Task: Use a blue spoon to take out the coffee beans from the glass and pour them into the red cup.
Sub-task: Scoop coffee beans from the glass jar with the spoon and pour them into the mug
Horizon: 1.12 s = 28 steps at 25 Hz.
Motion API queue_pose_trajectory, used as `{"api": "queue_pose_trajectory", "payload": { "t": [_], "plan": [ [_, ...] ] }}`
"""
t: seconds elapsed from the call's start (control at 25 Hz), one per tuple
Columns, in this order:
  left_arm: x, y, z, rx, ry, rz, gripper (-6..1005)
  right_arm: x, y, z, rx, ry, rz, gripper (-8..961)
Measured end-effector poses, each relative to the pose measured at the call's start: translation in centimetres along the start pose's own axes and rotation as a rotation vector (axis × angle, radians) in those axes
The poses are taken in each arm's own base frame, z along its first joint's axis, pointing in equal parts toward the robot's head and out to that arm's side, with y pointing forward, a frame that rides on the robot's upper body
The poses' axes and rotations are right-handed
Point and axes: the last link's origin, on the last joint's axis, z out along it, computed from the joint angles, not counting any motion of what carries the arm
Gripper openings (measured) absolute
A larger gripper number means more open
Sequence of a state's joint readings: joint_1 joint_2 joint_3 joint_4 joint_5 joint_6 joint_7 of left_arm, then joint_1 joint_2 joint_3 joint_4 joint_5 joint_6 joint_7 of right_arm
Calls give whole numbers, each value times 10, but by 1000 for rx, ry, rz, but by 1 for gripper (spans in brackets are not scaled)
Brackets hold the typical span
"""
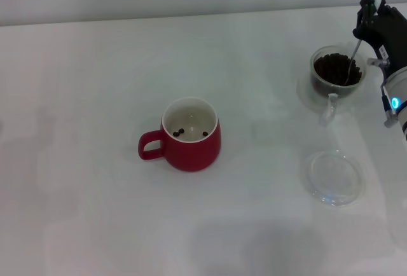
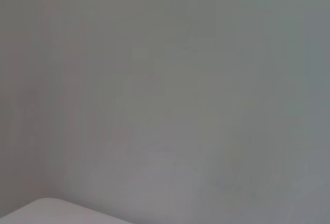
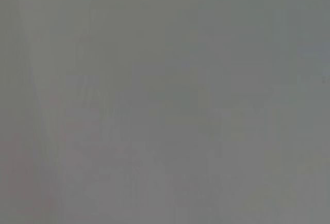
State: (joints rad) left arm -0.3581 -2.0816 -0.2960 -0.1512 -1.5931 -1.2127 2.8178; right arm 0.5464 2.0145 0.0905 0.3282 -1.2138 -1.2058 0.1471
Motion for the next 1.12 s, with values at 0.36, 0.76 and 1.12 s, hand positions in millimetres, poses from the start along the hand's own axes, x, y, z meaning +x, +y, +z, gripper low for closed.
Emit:
{"api": "queue_pose_trajectory", "payload": {
  "t": [0.36, 0.76, 1.12],
  "plan": [
    [0, 0, 1, 2, 1, -2, 880, 1, -1, 1, 18, 5, 57, 152],
    [1, 1, 3, -1, 4, -1, 880, 2, -1, -1, 21, 10, 145, 150],
    [3, 0, 3, -2, 11, 4, 880, 3, -5, -2, 30, 9, 209, 151]
  ]
}}
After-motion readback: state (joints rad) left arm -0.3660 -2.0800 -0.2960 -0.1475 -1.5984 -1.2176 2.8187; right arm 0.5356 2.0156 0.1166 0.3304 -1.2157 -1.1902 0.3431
